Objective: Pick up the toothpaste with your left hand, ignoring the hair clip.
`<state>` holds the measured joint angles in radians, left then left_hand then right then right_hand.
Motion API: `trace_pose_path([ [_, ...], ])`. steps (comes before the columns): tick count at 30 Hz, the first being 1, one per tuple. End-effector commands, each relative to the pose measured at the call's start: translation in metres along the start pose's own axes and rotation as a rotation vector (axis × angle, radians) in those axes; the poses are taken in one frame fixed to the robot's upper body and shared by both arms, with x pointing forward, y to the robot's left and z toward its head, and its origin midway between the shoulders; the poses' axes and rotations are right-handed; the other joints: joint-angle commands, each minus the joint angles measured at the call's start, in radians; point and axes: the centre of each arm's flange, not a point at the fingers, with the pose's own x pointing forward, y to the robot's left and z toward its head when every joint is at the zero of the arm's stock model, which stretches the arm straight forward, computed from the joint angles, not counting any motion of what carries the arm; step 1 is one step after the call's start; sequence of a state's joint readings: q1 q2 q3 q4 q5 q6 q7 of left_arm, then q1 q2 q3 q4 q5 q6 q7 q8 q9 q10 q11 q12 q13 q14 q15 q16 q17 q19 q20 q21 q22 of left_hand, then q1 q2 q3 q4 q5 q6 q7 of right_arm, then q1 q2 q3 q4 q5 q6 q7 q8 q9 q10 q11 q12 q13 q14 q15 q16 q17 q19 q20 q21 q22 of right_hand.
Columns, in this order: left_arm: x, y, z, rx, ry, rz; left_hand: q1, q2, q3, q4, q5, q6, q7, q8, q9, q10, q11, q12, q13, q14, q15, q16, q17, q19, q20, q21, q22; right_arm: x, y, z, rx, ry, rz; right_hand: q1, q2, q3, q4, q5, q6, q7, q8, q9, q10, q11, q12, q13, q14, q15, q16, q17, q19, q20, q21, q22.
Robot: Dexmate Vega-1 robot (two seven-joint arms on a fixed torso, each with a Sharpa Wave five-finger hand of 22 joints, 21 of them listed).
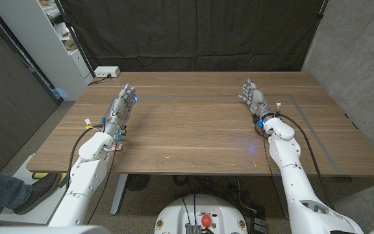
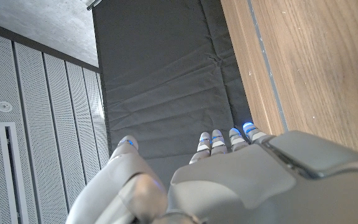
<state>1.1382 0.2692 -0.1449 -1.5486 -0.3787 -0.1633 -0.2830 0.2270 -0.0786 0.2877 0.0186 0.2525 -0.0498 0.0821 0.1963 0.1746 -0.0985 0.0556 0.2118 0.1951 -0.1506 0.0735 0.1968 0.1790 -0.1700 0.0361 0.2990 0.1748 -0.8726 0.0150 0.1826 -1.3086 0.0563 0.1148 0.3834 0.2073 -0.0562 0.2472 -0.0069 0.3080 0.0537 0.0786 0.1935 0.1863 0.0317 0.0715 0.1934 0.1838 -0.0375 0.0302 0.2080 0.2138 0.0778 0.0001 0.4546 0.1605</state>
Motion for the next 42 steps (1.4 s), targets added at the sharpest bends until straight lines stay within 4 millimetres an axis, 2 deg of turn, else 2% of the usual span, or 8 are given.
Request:
trace_pose_path([
  [1,-0.01,0.005,0.001,0.009,-0.006,0.013,0.004,0.008,0.002,-0.008,-0.001,0.008,0.003,0.006,0.004,0.003,-0.002,0.01,0.0,0.003,0.0,0.002,0.003,-0.057,0.009,-0.007,0.001,0.001,0.0,0.0,-0.002,0.001,0.0,0.003,0.007,-0.002,-0.001,0.008,-0.004,0.003,0.001,0.001,-0.002,0.002,-0.001,0.002,-0.004,0.007,0.002,0.001,0.006,-0.001,-0.001,0.004],
  [10,-0.025,0.013,0.007,0.041,0.002,0.038,0.005,0.009,0.001,-0.01,-0.002,0.009,0.003,0.005,0.004,0.004,-0.003,0.009,0.0,0.006,-0.001,0.003,0.003,-0.056,0.01,-0.01,0.001,-0.001,-0.002,-0.002,0.003,0.005,-0.003,0.002,0.007,-0.003,-0.002,0.009,-0.003,0.006,0.001,0.001,-0.005,0.003,-0.002,0.002,-0.006,0.009,0.001,0.0,0.007,0.0,-0.007,0.004],
  [18,-0.029,0.018,0.016,0.069,-0.007,0.039,0.007,0.01,0.001,-0.011,-0.002,0.01,0.003,0.004,0.004,0.005,-0.003,0.009,-0.001,0.007,0.0,0.002,0.003,-0.056,0.011,-0.013,0.002,0.002,0.0,-0.002,0.002,0.005,0.005,0.001,0.007,-0.004,-0.002,0.009,-0.003,0.006,0.001,0.001,-0.005,0.006,-0.002,0.002,-0.006,0.01,0.001,0.0,0.009,0.0,-0.01,0.004],
  [42,-0.049,0.03,0.019,0.089,-0.007,0.053,0.013,0.014,0.001,-0.018,-0.005,0.013,0.001,0.001,0.004,0.009,-0.006,0.008,-0.002,0.013,0.0,0.001,0.003,-0.053,0.016,-0.022,0.002,0.011,0.004,-0.002,-0.002,0.012,0.012,0.0,0.009,-0.007,-0.003,0.01,-0.002,0.006,0.001,0.001,-0.004,0.006,-0.001,0.002,-0.005,0.011,0.001,-0.001,0.011,0.002,-0.022,0.005],
])
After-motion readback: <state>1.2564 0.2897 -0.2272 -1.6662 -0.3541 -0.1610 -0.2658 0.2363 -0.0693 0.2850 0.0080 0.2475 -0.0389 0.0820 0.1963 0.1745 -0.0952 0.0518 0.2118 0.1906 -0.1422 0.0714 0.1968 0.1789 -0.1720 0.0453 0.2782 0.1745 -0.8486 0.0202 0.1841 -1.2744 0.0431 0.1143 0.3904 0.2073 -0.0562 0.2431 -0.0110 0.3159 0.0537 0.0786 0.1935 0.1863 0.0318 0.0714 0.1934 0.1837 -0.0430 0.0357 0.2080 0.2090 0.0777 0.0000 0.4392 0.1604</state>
